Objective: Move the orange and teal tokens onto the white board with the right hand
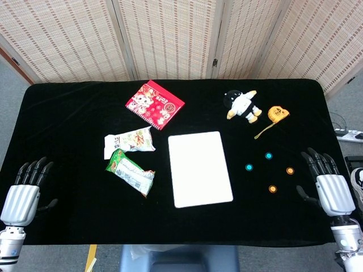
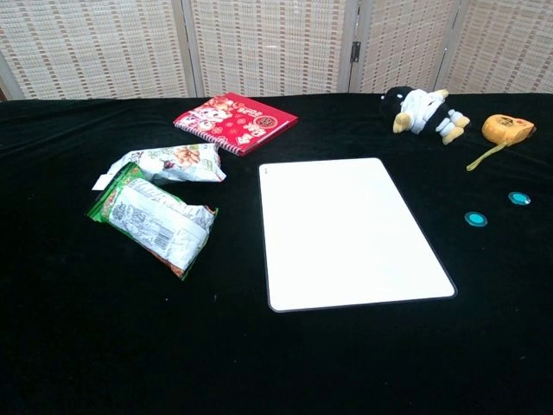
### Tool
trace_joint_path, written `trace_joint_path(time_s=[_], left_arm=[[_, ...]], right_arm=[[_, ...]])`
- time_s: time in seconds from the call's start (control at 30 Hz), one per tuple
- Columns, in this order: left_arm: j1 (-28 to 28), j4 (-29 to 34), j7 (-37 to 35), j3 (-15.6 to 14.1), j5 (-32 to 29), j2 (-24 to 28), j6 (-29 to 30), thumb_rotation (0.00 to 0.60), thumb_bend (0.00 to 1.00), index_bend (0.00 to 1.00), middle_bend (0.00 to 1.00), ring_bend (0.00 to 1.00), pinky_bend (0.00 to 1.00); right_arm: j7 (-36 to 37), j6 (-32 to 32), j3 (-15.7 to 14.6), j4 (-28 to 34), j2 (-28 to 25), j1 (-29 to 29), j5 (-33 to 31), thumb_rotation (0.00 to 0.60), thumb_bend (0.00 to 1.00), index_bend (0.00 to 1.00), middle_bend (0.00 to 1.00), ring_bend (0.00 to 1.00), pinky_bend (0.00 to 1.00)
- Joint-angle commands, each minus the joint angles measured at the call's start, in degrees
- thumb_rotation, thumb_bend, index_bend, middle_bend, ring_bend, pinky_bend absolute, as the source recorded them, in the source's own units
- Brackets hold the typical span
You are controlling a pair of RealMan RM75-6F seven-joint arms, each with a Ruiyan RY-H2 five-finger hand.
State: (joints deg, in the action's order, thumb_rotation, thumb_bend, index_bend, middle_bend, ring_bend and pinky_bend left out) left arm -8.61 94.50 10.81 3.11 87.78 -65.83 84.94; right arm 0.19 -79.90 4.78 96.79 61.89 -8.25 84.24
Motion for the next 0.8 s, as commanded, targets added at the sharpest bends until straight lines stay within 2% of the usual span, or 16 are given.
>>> trace_joint_path(time_s=[0.03, 0.33, 0.6, 0.8], left_arm=[[0.1, -0.1, 0.0, -0.1, 0.0, -0.1, 0.0, 0.600, 0.22, 0.00, 0.02, 0.05, 0.00], [0.7, -0.6, -0.8, -0.4, -0.6, 0.0, 0.3, 0.600, 0.22, 0.00, 0.02, 0.05, 0.00], [0.3, -0.7, -0.6, -0.4, -0.3, -0.2, -0.2, 0.600, 0.22, 0.00, 0.02, 0.05, 0.00], [0.2, -0.6, 0.0, -0.4, -0.2, -0.2, -0.4, 0.600, 0.22, 0.00, 0.02, 0.05, 0.00]], right_arm=[[-1.3, 5.6, 0.6, -2.5, 2.3, -3.0, -2.8, 0.600, 0.37, 0.13, 0.06, 0.09, 0.03], [-2.9, 15.4, 1.1, -10.3, 6.9, -7.1, -9.9, 0.600, 0.37, 0.21, 0.07, 0.08, 0.03], [-1.9, 22.7, 1.8, -21.3, 12.5, -9.4, -16.4, 0.600, 0.37, 0.30, 0.08, 0.09, 0.03], [-1.4, 27.4, 2.9, -28.5, 16.4, -11.7, -19.6, 0.600, 0.37, 0.31, 0.09, 0.09, 0.03]])
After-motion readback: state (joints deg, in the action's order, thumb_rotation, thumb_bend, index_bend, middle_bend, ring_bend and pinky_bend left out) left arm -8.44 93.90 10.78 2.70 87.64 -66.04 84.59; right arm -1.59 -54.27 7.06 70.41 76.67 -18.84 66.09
